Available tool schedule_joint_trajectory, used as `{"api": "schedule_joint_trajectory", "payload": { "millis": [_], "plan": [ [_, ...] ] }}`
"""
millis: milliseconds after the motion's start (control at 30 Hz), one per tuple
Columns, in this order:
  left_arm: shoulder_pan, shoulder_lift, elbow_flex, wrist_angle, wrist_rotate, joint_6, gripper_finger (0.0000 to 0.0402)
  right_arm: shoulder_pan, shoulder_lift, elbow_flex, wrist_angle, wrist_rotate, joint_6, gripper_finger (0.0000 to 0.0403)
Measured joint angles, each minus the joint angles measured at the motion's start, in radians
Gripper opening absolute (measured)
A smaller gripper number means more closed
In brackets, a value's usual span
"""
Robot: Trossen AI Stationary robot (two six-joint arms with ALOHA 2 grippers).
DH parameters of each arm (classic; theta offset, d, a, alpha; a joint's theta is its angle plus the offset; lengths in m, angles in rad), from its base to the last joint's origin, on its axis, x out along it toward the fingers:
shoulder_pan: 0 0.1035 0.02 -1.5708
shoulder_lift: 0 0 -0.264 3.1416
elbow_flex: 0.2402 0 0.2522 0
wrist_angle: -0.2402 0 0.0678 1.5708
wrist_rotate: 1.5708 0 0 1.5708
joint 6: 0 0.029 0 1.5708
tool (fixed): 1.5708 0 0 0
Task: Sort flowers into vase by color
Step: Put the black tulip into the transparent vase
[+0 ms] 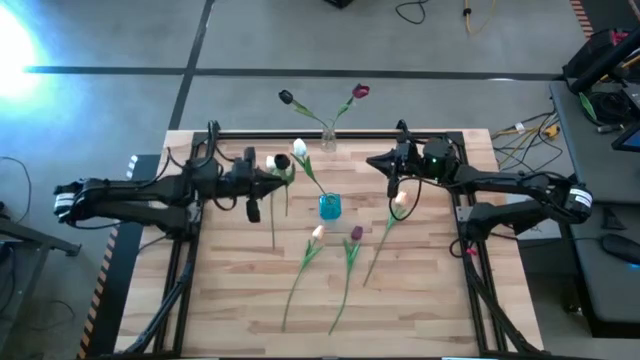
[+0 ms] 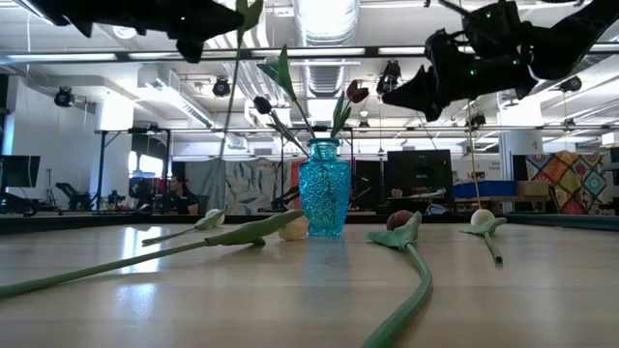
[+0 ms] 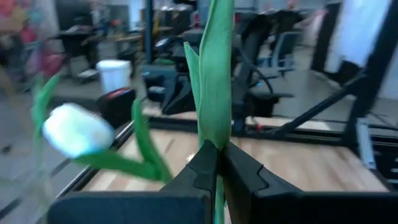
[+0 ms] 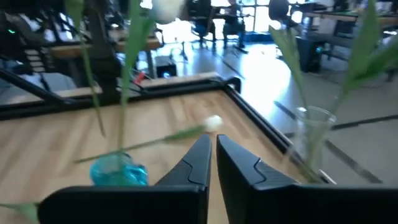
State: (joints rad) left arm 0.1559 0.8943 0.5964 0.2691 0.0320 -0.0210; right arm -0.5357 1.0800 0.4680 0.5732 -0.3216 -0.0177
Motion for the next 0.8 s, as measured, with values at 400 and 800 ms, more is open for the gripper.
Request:
{"api": "schedule_joint_trajectory", "payload": {
  "millis": [400, 800],
  "plan": [
    [0.043, 0.204, -0.002, 0.256, 0.276, 0.038, 0.0, 0.233, 0.0, 0.106, 0.001, 0.006, 0.037, 0.0139],
    [0.041, 0.316, -0.002, 0.468, 0.303, 0.03, 0.0, 0.37, 0.117, 0.245, 0.013, 0.046, 0.041, 0.02]
  ]
}}
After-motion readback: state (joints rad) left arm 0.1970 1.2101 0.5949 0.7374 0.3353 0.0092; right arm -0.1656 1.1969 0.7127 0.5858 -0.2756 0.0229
